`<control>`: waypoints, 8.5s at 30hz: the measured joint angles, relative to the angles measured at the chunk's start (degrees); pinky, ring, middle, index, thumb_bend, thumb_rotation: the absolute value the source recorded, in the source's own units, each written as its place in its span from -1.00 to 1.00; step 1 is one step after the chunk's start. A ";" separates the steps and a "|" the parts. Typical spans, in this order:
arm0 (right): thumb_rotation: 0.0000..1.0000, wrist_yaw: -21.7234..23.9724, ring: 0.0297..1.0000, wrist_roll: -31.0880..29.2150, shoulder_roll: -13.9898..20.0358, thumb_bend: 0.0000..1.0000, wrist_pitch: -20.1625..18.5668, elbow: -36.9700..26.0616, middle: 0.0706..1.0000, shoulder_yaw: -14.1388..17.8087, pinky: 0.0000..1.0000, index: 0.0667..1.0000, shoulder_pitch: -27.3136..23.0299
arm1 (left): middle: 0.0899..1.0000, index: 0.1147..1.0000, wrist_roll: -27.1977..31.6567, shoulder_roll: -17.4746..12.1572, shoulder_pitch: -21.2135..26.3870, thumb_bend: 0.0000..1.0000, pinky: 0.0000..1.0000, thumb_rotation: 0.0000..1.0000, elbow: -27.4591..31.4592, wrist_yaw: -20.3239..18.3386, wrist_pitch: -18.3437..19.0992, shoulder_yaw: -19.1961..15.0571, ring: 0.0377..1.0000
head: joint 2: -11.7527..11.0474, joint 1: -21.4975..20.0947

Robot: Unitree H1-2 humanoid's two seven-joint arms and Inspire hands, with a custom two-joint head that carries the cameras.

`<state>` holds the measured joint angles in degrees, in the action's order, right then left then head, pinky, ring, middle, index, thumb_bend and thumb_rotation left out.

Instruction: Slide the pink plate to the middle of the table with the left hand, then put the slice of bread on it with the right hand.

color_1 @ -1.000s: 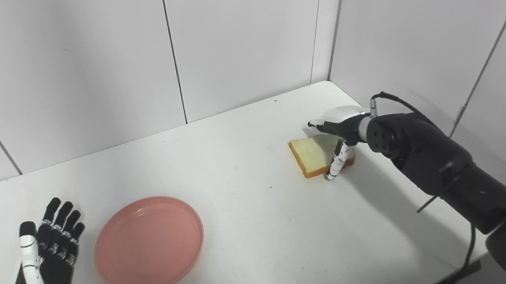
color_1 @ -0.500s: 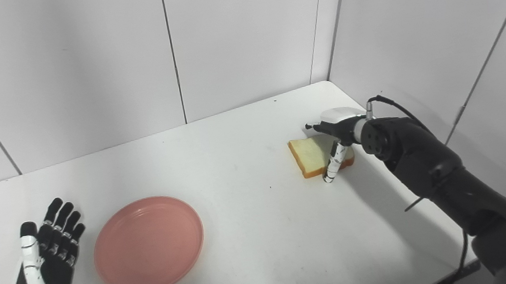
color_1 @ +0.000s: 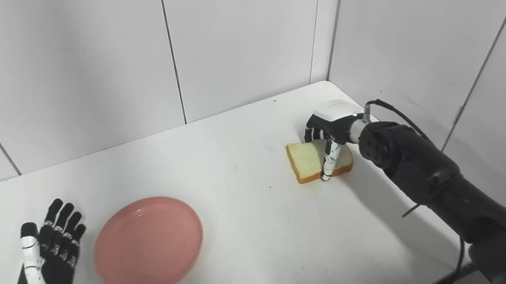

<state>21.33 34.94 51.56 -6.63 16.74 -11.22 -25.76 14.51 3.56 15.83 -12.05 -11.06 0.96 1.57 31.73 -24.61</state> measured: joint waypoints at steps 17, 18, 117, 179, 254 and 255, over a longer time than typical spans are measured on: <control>-1.00 0.52 -0.20 -1.31 0.00 0.04 -0.29 -7.63 -0.25 3.12 -0.33 -0.02 0.00 | 0.91 0.84 -0.97 1.01 -0.12 0.43 0.94 0.90 0.18 0.23 0.15 0.26 0.94 | 0.44 2.20; -1.00 0.50 -0.21 -1.42 0.00 0.04 -0.26 -8.50 -0.24 3.51 -0.34 -0.03 -0.02 | 0.91 0.84 -0.97 1.09 -0.13 0.42 0.94 0.90 0.18 0.23 0.15 0.26 0.94 | 0.35 2.37; 0.24 8.44 0.37 8.22 -26.93 0.44 13.60 -15.55 0.36 -13.31 0.31 0.36 -8.43 | 0.84 0.80 -9.51 7.57 0.87 0.48 0.90 0.94 -2.32 10.27 -2.33 4.16 0.88 | 3.87 29.97; 0.96 -10.05 1.00 -36.23 -44.53 0.42 8.15 -16.43 1.00 16.61 1.00 1.00 14.13 | 0.98 0.92 -6.44 5.30 -0.98 0.42 0.98 0.88 0.07 7.48 -2.77 1.79 0.99 | 3.60 27.69; 0.82 -15.69 1.00 -41.74 -48.02 0.22 6.08 -18.29 1.00 13.56 1.00 1.00 15.90 | 1.00 0.97 -10.99 3.51 -2.03 0.32 1.00 0.94 1.13 8.17 -4.70 2.24 1.00 | 3.60 28.21; 0.82 -15.71 1.00 -41.73 -48.02 0.22 6.00 -18.44 1.00 13.56 1.00 1.00 15.90 | 1.00 0.97 -10.99 3.50 -2.03 0.33 1.00 0.94 1.13 8.17 -4.70 2.29 1.00 | 3.60 28.21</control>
<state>5.62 -6.80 3.54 -0.63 -1.70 2.34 -9.86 3.51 7.06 13.80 -10.91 -2.89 -3.74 3.86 35.33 3.60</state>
